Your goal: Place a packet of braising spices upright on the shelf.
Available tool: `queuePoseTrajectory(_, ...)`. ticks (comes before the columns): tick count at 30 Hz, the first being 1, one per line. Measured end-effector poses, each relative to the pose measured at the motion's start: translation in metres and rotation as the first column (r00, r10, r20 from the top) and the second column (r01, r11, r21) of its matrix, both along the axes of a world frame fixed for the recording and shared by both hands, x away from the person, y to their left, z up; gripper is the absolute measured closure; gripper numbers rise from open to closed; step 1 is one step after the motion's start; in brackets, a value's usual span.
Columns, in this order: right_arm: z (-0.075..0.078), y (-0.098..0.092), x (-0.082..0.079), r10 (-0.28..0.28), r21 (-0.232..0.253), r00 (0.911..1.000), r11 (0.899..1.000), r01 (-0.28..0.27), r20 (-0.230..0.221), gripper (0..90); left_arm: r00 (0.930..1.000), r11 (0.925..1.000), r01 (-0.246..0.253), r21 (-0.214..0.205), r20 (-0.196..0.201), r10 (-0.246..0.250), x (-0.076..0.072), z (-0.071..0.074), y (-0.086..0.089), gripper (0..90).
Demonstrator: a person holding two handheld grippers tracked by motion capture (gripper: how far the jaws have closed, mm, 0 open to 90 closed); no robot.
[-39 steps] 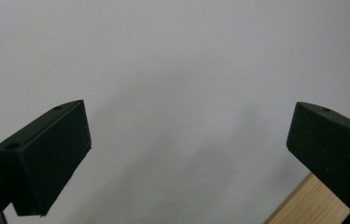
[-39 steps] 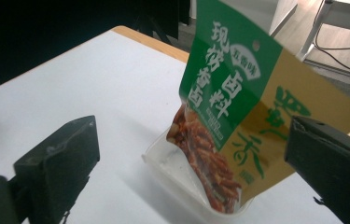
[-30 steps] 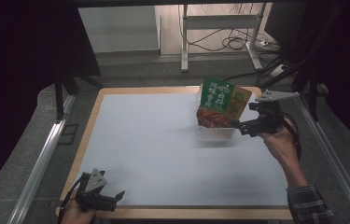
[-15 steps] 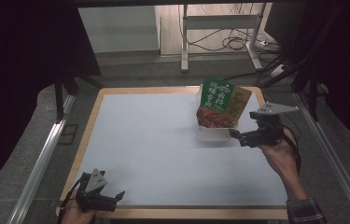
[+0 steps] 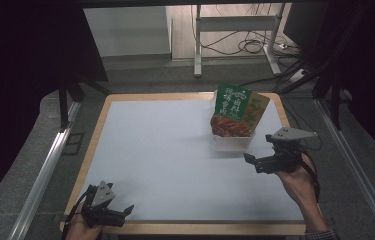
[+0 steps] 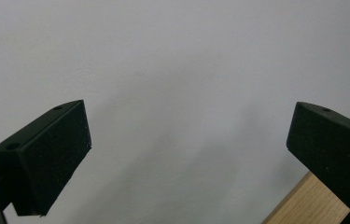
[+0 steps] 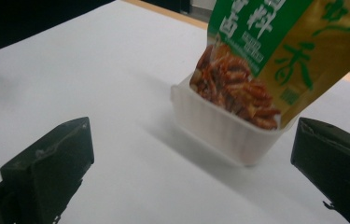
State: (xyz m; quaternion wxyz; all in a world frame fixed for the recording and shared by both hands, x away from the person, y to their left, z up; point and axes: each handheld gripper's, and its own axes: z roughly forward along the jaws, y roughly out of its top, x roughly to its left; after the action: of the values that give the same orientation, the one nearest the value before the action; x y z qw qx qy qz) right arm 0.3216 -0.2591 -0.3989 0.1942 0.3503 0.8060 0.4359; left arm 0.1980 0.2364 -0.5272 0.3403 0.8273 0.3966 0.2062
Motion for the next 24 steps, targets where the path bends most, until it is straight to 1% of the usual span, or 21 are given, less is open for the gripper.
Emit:
queuePoseTrajectory(1, 0.0, 0.0, 0.0, 0.0, 0.0, 1.0, 1.0, 0.0, 0.0, 0.0, 1.0, 1.0, 0.0, 0.0, 0.0, 0.0, 0.0, 0.0, 0.0, 0.0)
queuePoseTrajectory(2, -0.005, -0.001, -0.004, -0.001, 0.005, 1.0, 1.0, 0.001, -0.002, 0.0, 1.0, 1.0, 0.002, 0.004, 0.001, -0.002, 0.0, 0.0, 0.0, 0.0)
queuePoseTrajectory(5, -0.012, -0.003, -0.009, -0.002, 0.004, 1.0, 1.0, 0.002, -0.005, 0.0, 1.0, 1.0, 0.001, 0.003, 0.001, -0.001, 0.0, 0.0, -0.001, 0.0)
queuePoseTrajectory(10, -0.022, -0.007, -0.018, -0.002, 0.029, 1.0, 1.0, 0.002, 0.001, 0.0, 1.0, 1.0, 0.004, 0.008, 0.002, -0.004, 0.0, 0.0, -0.001, 0.0)
queuePoseTrajectory(19, -0.031, -0.005, -0.032, -0.016, 0.005, 0.9995, 1.0, 0.015, 0.026, 0.0, 1.0, 1.0, 0.005, 0.007, 0.003, -0.005, 0.0, 0.0, -0.001, 0.0)
queuePoseTrajectory(24, -0.036, -0.002, -0.038, -0.012, -0.002, 0.9996, 1.0, 0.012, 0.027, 0.0, 1.0, 1.0, 0.006, 0.007, 0.005, -0.006, -0.001, 0.0, -0.001, 0.0)
